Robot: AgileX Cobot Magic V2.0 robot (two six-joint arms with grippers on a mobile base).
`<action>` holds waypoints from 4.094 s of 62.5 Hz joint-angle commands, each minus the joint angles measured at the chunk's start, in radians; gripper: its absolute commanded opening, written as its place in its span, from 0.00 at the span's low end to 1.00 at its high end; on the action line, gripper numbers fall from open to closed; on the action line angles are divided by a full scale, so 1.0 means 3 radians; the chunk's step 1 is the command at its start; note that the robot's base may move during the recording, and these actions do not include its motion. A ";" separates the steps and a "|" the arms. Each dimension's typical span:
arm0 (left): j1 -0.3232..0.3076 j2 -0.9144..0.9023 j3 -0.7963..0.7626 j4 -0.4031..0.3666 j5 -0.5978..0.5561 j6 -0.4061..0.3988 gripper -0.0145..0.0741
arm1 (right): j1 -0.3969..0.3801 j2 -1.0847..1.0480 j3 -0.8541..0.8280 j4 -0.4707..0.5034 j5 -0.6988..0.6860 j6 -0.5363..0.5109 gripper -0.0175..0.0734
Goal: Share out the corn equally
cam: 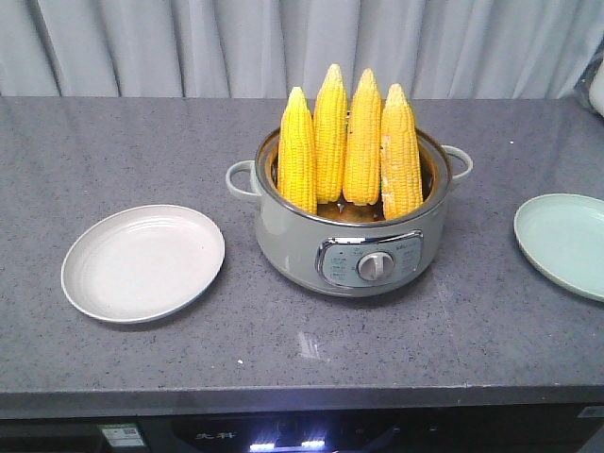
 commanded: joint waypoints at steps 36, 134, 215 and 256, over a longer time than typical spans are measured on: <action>0.0006 -0.0053 0.0045 -0.0005 -0.0228 -0.0027 0.16 | -0.0014 -0.0004 0.0033 -0.0018 -0.0244 -0.0007 0.19; 0.0006 -0.0053 0.0045 -0.0005 -0.0228 -0.0027 0.16 | -0.0014 -0.0004 0.0033 -0.0018 -0.0244 -0.0007 0.19; 0.0006 -0.0053 0.0045 -0.0005 -0.0228 -0.0027 0.16 | -0.0014 -0.0004 0.0033 -0.0018 -0.0245 -0.0007 0.19; 0.0006 -0.0053 0.0045 -0.0005 -0.0228 -0.0027 0.16 | -0.0014 -0.0004 0.0033 -0.0018 -0.0245 -0.0007 0.19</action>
